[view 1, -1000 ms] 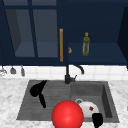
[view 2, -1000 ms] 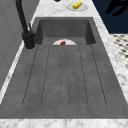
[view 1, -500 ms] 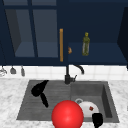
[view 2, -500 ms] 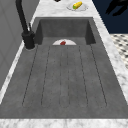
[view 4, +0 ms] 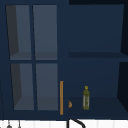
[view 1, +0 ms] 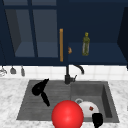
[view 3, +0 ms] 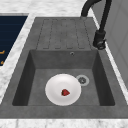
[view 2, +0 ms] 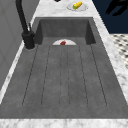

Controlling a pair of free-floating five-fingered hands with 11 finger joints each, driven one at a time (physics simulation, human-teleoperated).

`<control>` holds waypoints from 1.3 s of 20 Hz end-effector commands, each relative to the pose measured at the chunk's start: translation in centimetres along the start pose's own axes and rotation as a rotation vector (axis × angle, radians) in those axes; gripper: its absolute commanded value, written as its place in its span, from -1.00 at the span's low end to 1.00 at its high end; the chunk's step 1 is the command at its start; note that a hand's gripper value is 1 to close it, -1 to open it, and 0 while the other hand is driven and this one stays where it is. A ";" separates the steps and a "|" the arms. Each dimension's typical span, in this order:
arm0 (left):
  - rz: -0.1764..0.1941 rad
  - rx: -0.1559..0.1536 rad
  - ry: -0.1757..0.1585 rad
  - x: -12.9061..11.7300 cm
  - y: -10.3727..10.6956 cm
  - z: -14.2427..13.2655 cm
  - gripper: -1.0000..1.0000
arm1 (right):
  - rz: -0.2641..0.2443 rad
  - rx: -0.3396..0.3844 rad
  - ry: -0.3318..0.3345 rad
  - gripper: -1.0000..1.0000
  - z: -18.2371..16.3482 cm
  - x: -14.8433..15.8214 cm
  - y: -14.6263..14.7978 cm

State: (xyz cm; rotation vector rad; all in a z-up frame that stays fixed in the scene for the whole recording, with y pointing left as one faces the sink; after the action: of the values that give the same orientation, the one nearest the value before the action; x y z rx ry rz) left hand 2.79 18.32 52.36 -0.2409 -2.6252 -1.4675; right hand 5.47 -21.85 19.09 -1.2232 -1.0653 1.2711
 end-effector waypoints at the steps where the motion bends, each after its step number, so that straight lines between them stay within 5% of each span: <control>1: -0.054 0.113 0.049 0.2 0.5 -0.5 -1.00 | 0.000 0.000 0.000 0.00 0.0 0.0 0.0; 12: -0.096 0.097 0.027 -0.2 1.2 -2.6 -1.00 | 0.000 0.000 0.000 0.00 0.0 0.0 0.0; 26: -0.091 0.195 0.017 -2.1 0.8 -4.5 -1.00 | 0.000 0.000 0.000 0.00 0.0 0.0 0.0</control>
State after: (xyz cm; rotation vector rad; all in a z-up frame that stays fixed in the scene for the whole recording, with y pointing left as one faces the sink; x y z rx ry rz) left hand 4.89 15.06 55.04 -0.1608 -2.7088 -1.3972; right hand 5.47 -21.85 19.09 -1.2232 -1.0653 1.2711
